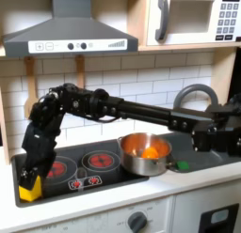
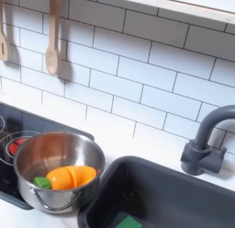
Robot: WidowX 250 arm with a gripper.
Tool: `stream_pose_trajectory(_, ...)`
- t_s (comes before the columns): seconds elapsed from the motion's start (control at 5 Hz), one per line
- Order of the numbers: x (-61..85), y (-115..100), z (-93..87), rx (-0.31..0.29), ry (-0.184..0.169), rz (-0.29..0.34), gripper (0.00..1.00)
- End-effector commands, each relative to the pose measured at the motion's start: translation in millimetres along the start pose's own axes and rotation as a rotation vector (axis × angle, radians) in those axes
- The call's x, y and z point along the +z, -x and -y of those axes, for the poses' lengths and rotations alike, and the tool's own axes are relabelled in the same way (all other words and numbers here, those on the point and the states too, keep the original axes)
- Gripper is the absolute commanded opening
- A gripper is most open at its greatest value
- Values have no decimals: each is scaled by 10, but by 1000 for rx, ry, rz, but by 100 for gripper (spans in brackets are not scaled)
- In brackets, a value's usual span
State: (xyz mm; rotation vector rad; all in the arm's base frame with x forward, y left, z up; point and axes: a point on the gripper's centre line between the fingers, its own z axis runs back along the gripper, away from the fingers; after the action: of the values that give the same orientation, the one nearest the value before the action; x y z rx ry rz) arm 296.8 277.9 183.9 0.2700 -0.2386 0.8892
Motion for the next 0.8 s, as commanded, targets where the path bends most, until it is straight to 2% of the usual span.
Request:
stream_pose_trajectory(0.0,2,13,-20,-5,8,-5,100)
stream_pose_trajectory(0.4,6,-14,5,-13,21,-2,100)
stream_pose_trajectory(0.6,-26,-25,-50,5,17,-10,100)
